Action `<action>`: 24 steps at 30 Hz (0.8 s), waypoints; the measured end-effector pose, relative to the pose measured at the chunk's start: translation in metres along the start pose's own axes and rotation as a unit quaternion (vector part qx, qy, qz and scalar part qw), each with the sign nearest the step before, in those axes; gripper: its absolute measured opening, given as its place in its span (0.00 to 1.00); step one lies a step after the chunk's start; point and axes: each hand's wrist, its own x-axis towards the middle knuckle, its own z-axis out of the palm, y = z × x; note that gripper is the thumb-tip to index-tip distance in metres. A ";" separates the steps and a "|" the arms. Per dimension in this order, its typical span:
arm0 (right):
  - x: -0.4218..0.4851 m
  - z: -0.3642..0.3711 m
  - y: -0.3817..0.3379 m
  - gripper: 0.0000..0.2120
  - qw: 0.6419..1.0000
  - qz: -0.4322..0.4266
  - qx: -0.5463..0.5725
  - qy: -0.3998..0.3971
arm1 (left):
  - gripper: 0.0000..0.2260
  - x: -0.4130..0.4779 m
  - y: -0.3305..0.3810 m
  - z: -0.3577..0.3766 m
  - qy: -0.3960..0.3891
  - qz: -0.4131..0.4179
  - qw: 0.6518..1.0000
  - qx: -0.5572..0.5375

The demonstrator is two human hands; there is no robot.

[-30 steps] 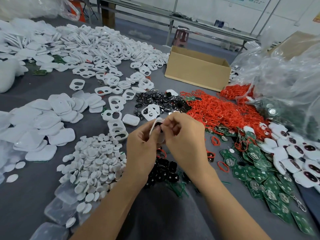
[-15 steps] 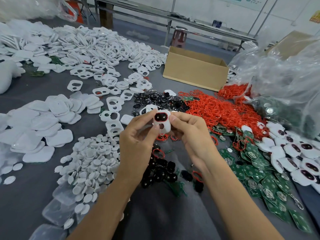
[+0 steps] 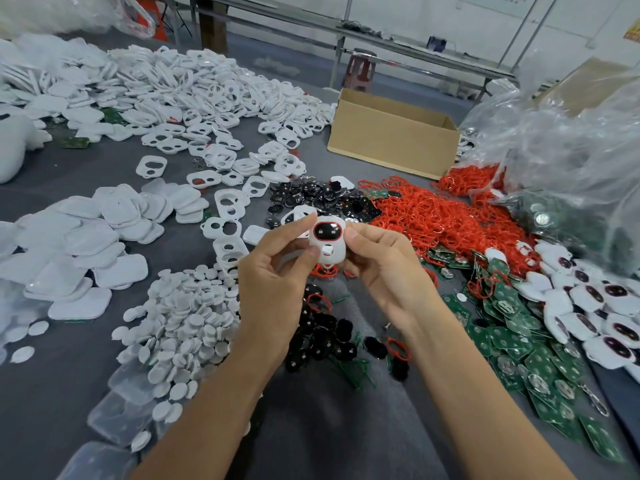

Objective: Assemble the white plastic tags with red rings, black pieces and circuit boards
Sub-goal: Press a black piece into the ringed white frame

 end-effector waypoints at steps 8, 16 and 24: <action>-0.004 0.010 0.011 0.04 0.801 -0.305 -0.509 0.078 | 0.17 0.000 -0.006 0.001 -0.016 -0.133 0.989 -0.061; -0.002 0.008 0.011 0.04 0.723 -0.396 -0.566 -0.014 | 0.05 0.008 -0.002 -0.003 0.021 -0.218 0.957 -0.192; -0.009 0.009 -0.001 0.06 0.742 -0.346 -0.572 -0.059 | 0.08 0.005 -0.005 -0.003 0.047 -0.221 0.965 -0.133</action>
